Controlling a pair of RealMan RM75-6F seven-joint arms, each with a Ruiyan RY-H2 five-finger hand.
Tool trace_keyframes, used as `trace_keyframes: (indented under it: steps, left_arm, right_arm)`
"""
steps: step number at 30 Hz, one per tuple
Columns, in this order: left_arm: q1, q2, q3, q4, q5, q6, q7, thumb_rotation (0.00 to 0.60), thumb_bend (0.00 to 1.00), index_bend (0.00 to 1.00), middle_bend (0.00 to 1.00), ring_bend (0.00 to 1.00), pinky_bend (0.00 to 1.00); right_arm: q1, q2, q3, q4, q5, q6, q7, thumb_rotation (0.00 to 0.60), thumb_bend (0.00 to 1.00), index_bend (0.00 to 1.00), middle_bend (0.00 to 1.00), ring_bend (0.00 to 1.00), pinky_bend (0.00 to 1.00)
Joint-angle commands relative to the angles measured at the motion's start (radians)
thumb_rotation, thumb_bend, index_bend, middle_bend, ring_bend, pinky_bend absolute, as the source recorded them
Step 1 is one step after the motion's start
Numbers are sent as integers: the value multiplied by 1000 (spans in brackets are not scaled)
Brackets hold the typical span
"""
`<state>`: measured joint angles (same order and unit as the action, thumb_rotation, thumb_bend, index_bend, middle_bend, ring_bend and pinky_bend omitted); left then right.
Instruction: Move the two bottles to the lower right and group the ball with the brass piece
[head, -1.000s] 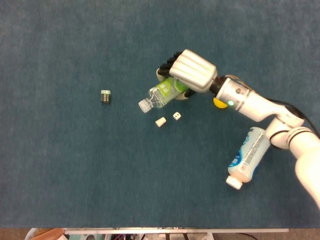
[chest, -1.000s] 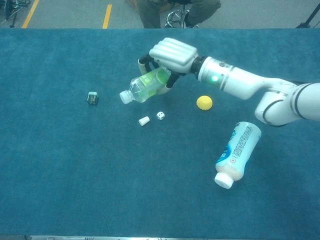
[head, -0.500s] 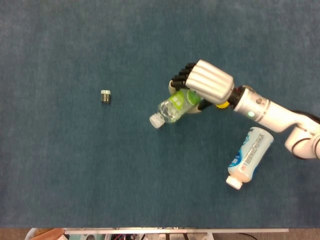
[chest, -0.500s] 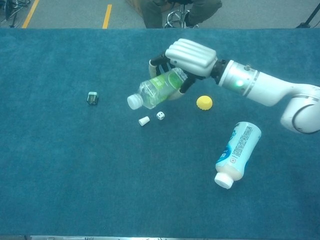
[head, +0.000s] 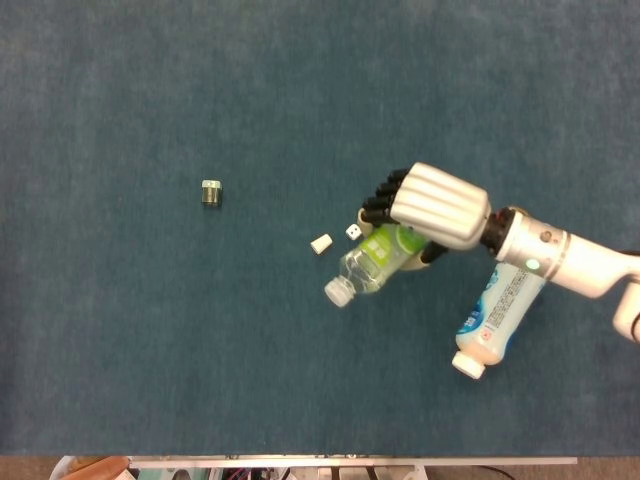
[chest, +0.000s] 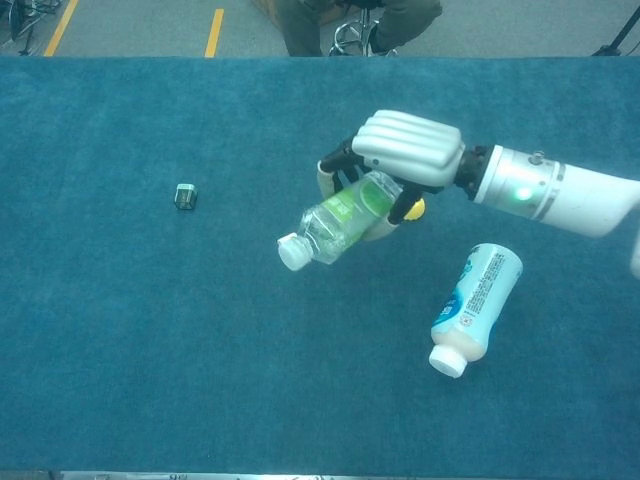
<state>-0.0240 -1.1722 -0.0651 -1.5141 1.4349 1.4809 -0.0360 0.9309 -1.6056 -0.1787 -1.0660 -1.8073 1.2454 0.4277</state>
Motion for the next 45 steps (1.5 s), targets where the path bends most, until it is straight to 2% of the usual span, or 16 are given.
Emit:
trace_keyframes:
  steps: [1,17,30,32,36,40,45]
  left_arm:
    - [-11,4,0,-16,7,-8,19,600,18,303,171,152,410]
    - [-34,-12,0,-32,7,-21,58,600,19,302,170,152,410]
    - [-36,-23,6,-23,2,-21,59,600,19,302,170,152,410]
    - [-37,-23,6,-23,2,-20,60,600,19,302,170,152,410]
    - [-35,-24,7,-23,0,-18,60,600,18,302,170,152,410]
    - [-37,-26,7,-18,-5,-22,57,600,19,302,170,153,410]
    - [-36,-30,8,-13,-5,-21,52,600,19,302,170,152,410]
  right_arm:
    - [-10,54,-22,-77,-12,-38,-44,600,16,736,649,532,566]
    - [-47,179,-74,-263,-11,-152,-110,600,17,736,649,532,567]
    - [-76,217,-87,-307,-10,-211,-150,600,17,733,643,526,567]
    - [-75,218,-89,-304,-18,-216,-146,600,12,689,617,503,567]
    - [-65,230,-92,-309,-34,-232,-136,600,0,456,484,401,549]
    - [-61,241,-91,-317,-46,-236,-140,600,0,292,344,342,523]
    - [-62,254,-82,-328,-52,-234,-155,600,0,173,241,311,515]
